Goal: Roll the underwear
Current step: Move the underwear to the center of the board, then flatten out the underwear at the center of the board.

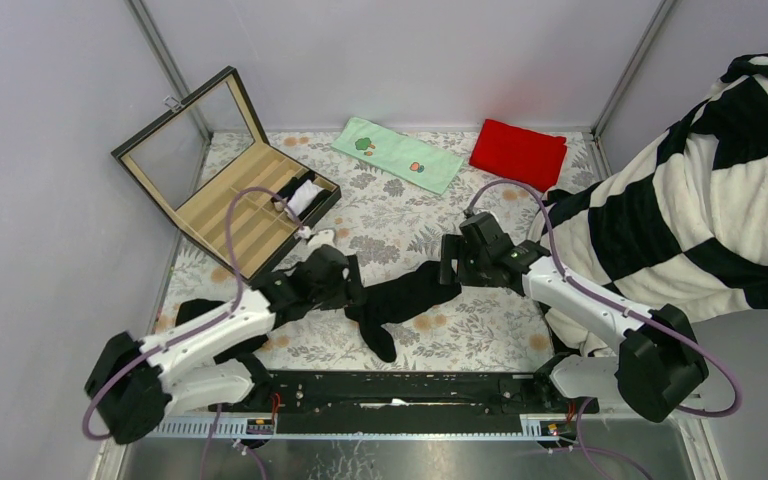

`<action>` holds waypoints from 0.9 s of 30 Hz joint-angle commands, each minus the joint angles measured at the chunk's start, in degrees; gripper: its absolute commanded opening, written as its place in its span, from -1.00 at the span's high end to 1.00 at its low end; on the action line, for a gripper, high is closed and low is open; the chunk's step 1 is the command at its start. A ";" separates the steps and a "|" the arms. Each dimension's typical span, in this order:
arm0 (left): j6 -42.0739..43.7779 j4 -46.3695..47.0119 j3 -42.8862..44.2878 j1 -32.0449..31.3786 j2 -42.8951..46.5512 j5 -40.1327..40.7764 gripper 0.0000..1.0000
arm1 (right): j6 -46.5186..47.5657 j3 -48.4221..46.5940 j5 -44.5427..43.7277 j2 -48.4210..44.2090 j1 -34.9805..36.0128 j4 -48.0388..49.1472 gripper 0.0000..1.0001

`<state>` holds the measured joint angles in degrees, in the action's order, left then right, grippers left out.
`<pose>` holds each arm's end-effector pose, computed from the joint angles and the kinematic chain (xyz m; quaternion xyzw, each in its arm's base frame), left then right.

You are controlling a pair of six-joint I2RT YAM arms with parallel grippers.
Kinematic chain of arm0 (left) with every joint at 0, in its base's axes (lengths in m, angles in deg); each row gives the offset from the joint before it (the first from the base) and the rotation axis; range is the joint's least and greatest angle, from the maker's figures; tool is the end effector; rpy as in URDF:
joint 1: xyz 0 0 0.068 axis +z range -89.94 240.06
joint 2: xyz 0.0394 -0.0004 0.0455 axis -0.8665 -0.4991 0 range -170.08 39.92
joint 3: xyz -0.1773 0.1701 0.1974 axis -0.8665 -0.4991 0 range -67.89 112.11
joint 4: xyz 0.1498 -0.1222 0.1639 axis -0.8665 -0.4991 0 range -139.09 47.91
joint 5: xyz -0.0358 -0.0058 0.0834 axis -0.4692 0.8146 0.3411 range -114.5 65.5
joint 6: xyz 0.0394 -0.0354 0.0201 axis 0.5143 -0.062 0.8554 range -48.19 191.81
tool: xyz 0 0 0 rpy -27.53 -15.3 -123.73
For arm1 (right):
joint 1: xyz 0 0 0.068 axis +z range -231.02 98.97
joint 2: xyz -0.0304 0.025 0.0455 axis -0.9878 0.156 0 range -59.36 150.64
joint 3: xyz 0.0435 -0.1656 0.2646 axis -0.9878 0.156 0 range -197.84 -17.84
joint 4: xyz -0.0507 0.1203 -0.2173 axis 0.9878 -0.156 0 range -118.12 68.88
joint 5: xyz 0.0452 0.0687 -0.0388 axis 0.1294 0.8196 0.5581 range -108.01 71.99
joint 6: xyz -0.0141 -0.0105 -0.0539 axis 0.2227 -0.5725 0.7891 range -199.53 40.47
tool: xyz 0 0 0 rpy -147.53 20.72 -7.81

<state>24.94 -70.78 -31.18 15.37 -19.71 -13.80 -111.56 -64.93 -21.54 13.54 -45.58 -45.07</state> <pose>0.1303 -0.1183 0.2536 -0.0486 0.9396 -0.1731 0.2914 0.1984 0.1383 0.2718 -0.0174 0.9384 0.1670 0.3020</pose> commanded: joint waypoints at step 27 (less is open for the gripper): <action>1.53 -2.73 7.44 -9.21 -15.02 16.59 1.00 | -1.09 -5.75 2.40 7.30 -2.13 5.25 -0.52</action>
<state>26.80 -75.04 -21.61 6.45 -36.59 1.30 -111.78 -66.26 -21.28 16.82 -46.55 -42.86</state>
